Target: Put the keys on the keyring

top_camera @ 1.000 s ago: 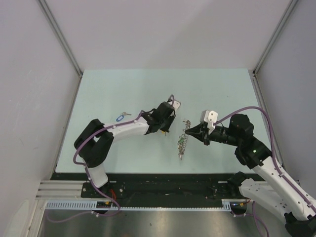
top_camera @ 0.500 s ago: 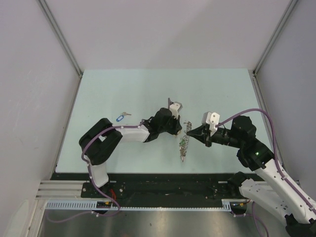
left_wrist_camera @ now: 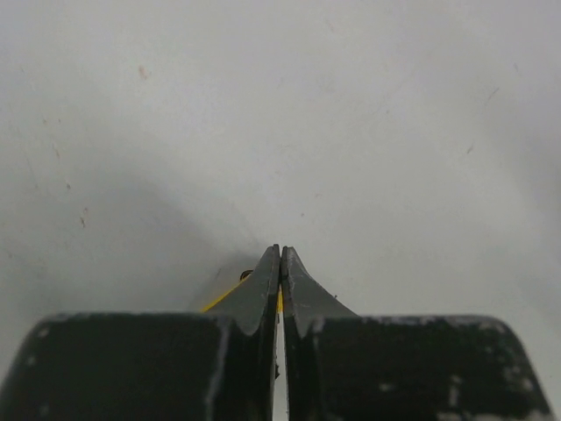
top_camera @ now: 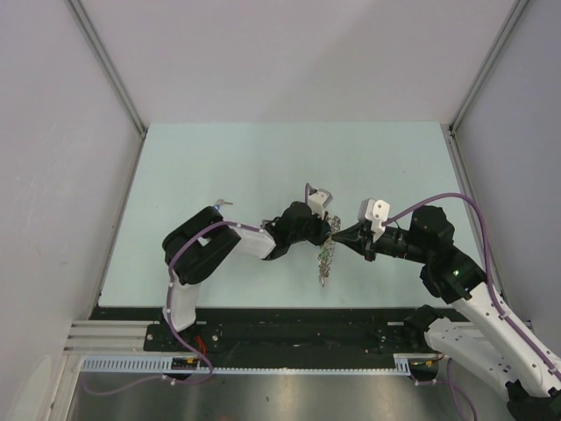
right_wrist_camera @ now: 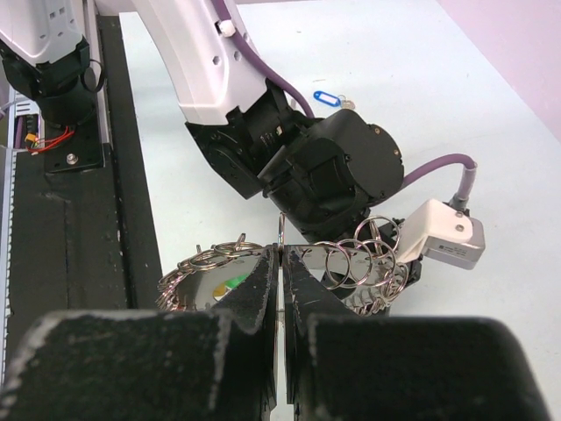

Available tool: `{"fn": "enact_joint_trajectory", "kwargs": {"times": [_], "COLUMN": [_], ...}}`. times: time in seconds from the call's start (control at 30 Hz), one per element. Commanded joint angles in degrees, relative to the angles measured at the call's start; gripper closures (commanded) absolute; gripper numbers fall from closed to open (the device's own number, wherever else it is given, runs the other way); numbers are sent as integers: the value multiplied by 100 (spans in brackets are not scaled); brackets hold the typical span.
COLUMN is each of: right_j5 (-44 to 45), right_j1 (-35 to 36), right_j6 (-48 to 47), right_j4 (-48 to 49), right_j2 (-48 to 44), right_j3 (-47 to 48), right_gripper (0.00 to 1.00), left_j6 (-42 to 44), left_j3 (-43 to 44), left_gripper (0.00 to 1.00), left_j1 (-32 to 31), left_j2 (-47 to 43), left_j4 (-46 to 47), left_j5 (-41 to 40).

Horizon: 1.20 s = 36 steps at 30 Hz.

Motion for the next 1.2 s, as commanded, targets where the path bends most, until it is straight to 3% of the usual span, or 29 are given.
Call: {"fn": "enact_joint_trajectory", "kwargs": {"times": [0.0,0.13,0.33,0.5,0.7,1.0,1.17], "right_j5": [2,2,29,55,55,20,-111], "right_j1": [-18,-9,-9,-18,-18,-44,-53], "right_j6": [44,44,45,62,71,88,106], "right_j4": [305,296,305,313,340,472,568], "right_j2": [-53,-62,-79,-123,-115,17,61], "right_j3": [7,7,-2,-2,-2,34,42], "right_gripper": [100,100,100,100,100,100,100], "left_j6": [-243,-348,-375,-340,-6,1355,2103], "left_j3": [-178,-327,-766,-1302,-1680,-1488,-953], "left_gripper": [93,83,56,43,29,26,26], "left_j1": [-21,-21,31,189,436,708,708], "left_j2": [96,18,-413,-1307,-2511,-4455,-5203], "left_j4": [524,629,928,1139,771,-1124,-2032], "left_j5": [9,18,-70,-184,-377,-45,761]}}
